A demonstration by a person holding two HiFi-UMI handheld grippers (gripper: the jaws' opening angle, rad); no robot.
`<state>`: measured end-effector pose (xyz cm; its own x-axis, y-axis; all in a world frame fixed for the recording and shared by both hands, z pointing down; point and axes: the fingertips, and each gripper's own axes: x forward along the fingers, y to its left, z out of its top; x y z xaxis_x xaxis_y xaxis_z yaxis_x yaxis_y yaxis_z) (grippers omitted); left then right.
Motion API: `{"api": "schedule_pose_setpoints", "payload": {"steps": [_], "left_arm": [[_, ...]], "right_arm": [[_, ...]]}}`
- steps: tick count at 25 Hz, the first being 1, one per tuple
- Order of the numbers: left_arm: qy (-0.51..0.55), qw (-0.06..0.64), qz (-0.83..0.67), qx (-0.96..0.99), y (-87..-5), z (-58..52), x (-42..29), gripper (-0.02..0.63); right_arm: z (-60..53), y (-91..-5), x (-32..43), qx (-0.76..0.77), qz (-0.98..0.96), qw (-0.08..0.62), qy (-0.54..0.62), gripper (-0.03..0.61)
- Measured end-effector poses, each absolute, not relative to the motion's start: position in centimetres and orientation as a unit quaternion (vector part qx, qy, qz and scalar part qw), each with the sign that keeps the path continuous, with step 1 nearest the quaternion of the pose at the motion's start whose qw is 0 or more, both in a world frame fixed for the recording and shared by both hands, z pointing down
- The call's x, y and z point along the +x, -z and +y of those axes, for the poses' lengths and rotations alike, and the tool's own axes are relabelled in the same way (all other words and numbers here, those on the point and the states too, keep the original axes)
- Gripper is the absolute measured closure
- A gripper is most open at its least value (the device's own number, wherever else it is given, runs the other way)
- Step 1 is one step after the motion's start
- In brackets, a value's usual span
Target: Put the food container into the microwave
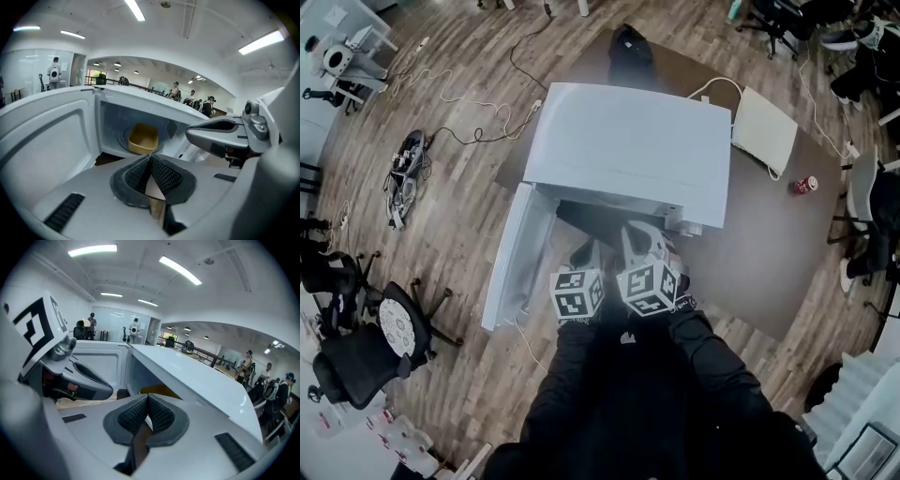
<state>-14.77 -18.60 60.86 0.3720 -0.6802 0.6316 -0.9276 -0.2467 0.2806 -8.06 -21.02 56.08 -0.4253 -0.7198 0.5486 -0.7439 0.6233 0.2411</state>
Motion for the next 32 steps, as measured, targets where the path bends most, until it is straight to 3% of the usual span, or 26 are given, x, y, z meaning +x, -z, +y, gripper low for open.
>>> {"api": "schedule_pose_setpoints", "payload": {"steps": [14, 32], "left_arm": [[-0.145, 0.234, -0.495, 0.824, -49.2, -16.9, -8.2, 0.58], [-0.113, 0.181, -0.462, 0.861, -42.6, -16.6, -2.8, 0.58]], "right_arm": [[-16.7, -44.2, -1.1, 0.539, -0.822, 0.177, -0.054, 0.555], [-15.1, -36.2, 4.9, 0.588, -0.801, 0.11, -0.016, 0.555]]}}
